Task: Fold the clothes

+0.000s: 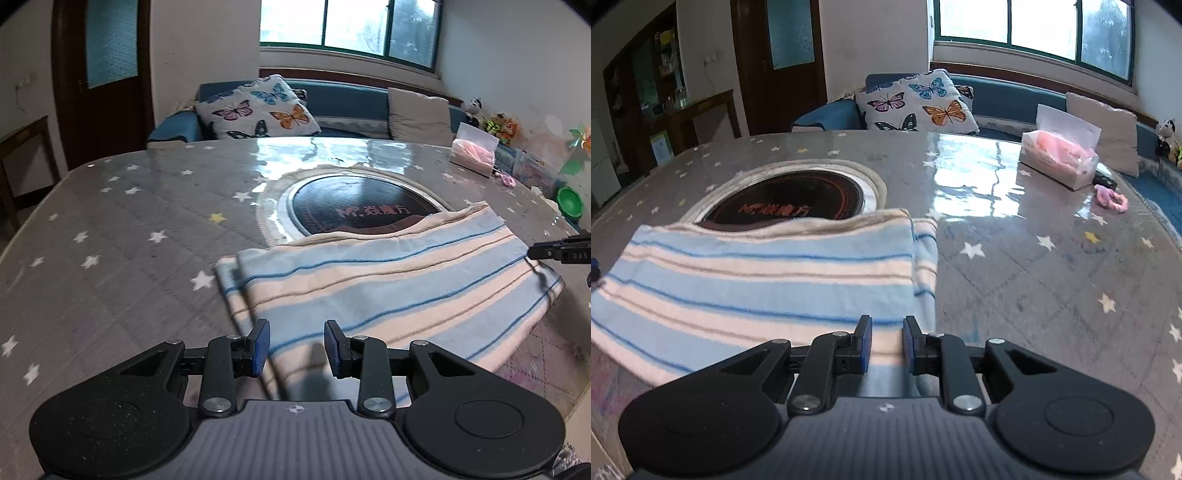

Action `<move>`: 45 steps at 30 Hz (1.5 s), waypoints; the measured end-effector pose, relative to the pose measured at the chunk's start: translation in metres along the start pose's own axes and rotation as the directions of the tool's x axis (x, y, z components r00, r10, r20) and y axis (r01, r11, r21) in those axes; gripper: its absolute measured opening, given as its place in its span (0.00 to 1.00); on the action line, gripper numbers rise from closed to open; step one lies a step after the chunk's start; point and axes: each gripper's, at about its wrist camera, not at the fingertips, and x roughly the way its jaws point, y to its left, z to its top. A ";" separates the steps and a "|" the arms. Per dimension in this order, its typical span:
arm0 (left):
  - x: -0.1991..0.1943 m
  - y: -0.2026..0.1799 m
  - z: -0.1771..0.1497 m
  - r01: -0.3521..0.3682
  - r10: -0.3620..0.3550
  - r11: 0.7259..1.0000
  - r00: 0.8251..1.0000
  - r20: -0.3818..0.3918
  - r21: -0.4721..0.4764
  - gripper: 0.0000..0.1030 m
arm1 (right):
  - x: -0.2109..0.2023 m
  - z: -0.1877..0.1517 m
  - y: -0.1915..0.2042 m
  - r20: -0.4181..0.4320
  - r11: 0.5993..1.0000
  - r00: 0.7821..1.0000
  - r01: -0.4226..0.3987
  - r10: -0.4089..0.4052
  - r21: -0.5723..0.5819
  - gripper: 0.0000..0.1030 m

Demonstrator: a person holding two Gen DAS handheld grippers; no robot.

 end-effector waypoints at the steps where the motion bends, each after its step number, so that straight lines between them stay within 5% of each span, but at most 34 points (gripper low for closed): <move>1: 0.006 -0.001 0.002 0.001 -0.001 1.000 1.000 -0.005 0.001 0.34 | 0.003 0.004 0.001 0.002 1.000 1.000 -0.011 0.011 0.002 0.19; 15: 0.056 0.015 0.039 -0.010 0.010 1.000 1.000 -0.027 0.004 0.34 | 0.064 0.050 0.008 0.020 0.999 0.999 -0.033 0.033 -0.004 0.24; 33: 0.072 0.028 0.045 -0.050 0.048 0.998 0.998 -0.039 -0.042 0.35 | 0.095 0.065 0.011 0.019 0.999 0.999 -0.032 0.032 -0.010 0.24; 43: 0.049 0.039 0.035 -0.091 0.088 0.992 0.995 -0.037 -0.093 0.50 | 0.064 0.062 0.037 0.037 0.994 0.996 -0.075 0.078 -0.082 0.28; 45: 0.040 0.038 0.029 -0.083 0.080 0.992 0.996 -0.033 -0.094 0.54 | 0.055 0.057 0.049 0.033 0.989 0.993 -0.107 0.111 -0.105 0.36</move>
